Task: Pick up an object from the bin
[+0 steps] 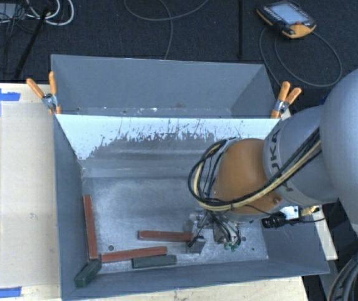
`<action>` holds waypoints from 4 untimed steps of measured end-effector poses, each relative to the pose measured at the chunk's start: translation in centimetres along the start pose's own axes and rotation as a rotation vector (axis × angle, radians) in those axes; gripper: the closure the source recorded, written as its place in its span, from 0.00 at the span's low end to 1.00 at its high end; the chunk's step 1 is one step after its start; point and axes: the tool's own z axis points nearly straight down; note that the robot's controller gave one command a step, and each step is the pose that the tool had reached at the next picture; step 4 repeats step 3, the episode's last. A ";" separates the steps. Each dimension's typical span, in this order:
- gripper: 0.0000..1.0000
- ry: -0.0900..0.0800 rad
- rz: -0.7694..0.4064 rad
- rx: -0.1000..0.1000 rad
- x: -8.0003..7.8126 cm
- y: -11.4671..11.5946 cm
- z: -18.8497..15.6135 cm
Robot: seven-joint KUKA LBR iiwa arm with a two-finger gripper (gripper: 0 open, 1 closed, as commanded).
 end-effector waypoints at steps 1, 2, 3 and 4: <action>1.00 0.000 -0.001 0.000 0.0 0.0 0.0; 1.00 0.002 -0.031 -0.001 -1.9 -0.8 -20.6; 1.00 -0.007 -0.031 -0.002 -2.1 -0.8 -21.1; 1.00 -0.007 -0.031 -0.002 -2.1 -0.8 -21.1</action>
Offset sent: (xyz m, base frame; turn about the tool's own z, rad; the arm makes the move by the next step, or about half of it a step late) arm 0.0182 -0.0107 0.2075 -0.0301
